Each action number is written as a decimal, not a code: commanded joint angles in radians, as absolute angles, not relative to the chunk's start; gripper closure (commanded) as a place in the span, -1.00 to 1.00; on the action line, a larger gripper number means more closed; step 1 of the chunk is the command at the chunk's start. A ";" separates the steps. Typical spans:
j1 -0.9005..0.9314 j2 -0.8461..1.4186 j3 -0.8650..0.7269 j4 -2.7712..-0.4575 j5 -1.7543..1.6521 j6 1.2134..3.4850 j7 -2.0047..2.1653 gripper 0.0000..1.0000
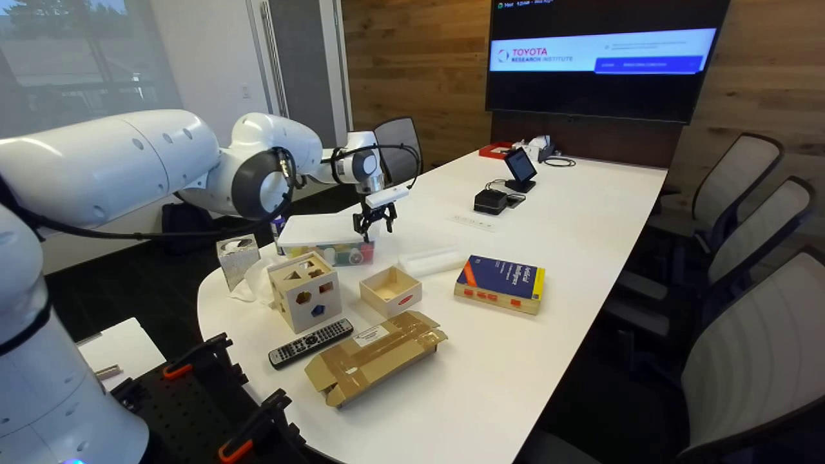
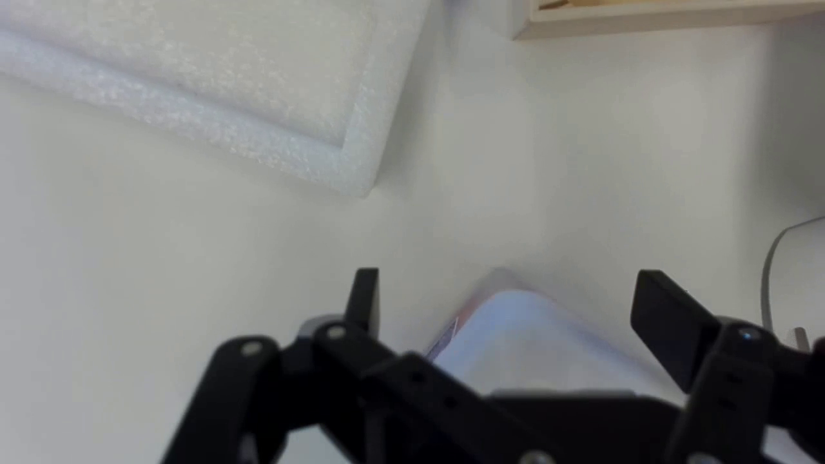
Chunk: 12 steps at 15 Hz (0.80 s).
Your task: Remove the blue block from the wooden box, put it in the lunchbox and close the lunchbox with the white lid
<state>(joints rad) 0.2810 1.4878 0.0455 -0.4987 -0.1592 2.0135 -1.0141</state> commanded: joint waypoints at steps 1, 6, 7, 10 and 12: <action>0.304 1.486 0.081 -0.442 -0.141 1.992 -1.084 -1.00; 0.347 1.483 0.188 -0.449 -0.067 1.971 -1.312 -1.00; 0.359 1.483 0.202 -0.450 -0.054 1.958 -1.354 -1.00; 0.400 1.483 0.211 -0.456 -0.039 1.948 -1.436 -1.00; 0.424 1.483 0.208 -0.468 -0.037 1.961 -1.471 -1.00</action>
